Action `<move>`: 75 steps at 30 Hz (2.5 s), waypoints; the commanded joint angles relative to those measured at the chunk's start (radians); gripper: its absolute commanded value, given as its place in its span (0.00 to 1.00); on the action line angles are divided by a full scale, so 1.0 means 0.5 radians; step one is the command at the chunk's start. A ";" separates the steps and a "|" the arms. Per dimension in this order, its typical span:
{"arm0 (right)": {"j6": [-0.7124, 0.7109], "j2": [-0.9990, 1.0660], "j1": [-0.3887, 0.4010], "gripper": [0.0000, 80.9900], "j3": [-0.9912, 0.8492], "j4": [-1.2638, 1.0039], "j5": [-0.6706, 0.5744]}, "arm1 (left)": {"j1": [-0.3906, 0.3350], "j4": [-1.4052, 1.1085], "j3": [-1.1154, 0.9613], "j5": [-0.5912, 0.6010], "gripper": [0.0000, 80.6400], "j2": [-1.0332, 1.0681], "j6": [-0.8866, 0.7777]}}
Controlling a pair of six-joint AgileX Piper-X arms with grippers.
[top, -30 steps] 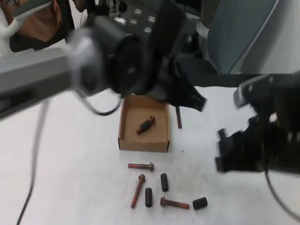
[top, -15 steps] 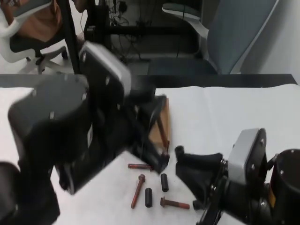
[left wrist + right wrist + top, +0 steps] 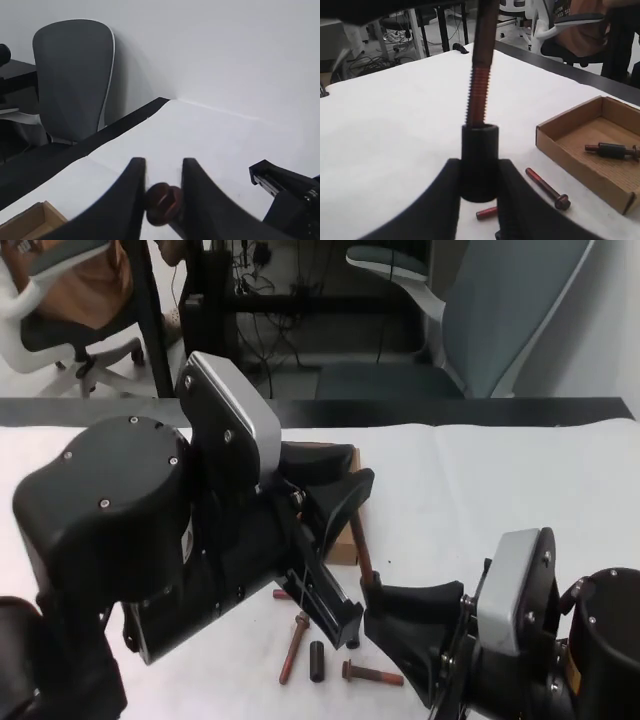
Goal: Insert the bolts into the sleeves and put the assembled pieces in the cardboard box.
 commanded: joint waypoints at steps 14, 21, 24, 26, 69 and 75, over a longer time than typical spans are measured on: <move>0.058 0.003 0.002 0.00 -0.019 -0.171 -0.009 | -0.010 0.040 -0.006 0.052 0.02 0.011 -0.038; 0.059 0.008 -0.004 0.00 -0.087 -0.070 0.113 | -0.009 0.061 -0.006 0.507 0.28 0.011 -0.166; -0.013 0.012 -0.004 0.00 -0.193 0.080 0.122 | -0.009 0.107 -0.006 0.485 0.75 0.011 -0.151; -0.047 0.017 -0.004 0.00 -0.243 0.160 0.179 | -0.004 0.114 -0.006 0.374 0.87 0.011 -0.152; -0.137 2.051 -0.813 0.00 -2.551 1.808 -0.700 | 0.019 1.187 -0.810 -0.357 0.85 1.384 -0.871; -0.137 2.186 -0.813 0.00 -2.657 1.886 -0.836 | 0.019 1.192 -0.810 -0.372 0.85 1.423 -0.871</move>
